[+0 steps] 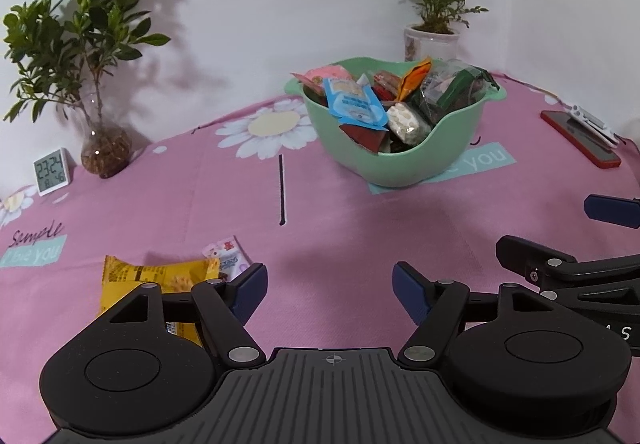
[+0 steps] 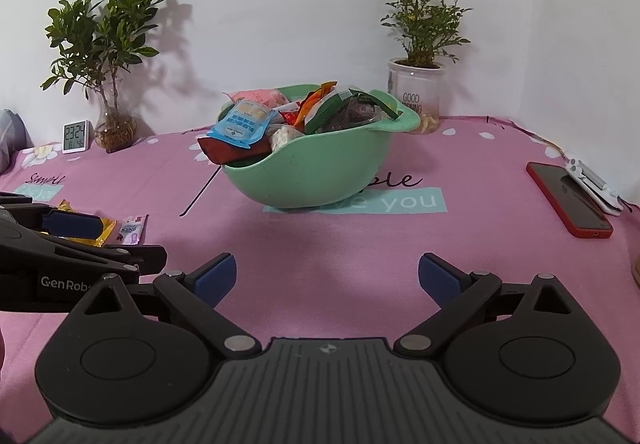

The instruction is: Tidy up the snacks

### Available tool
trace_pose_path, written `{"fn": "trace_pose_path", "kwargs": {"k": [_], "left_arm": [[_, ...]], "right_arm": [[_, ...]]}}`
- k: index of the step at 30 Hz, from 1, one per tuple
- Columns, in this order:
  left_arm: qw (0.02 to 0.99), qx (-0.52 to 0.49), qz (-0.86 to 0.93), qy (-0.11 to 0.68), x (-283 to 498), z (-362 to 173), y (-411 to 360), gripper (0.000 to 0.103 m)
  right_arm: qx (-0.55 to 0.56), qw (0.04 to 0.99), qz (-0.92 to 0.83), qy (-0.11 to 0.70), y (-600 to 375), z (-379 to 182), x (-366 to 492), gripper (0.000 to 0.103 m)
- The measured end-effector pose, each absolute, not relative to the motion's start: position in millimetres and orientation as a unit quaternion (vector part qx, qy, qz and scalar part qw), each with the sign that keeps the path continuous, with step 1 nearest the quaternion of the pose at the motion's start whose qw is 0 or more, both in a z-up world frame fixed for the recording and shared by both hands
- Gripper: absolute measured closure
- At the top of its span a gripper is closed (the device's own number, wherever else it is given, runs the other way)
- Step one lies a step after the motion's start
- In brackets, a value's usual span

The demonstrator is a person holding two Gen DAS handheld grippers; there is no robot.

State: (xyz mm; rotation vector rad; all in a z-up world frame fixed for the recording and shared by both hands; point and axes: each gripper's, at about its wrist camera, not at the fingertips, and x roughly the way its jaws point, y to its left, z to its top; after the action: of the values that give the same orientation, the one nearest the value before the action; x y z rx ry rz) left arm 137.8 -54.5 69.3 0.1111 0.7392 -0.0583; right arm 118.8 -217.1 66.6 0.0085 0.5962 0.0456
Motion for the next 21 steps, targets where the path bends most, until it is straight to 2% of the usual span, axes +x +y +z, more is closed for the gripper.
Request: {"fn": "trace_pose_path", "kwargs": {"k": [21], "left_arm": [[0.929,0.052,-0.028,0.365,138.6,68.9,-54.6,0.0]], "right_arm": [[0.002,0.955,0.025,0.297,-217.0,65.4,119.2,0.004]]}}
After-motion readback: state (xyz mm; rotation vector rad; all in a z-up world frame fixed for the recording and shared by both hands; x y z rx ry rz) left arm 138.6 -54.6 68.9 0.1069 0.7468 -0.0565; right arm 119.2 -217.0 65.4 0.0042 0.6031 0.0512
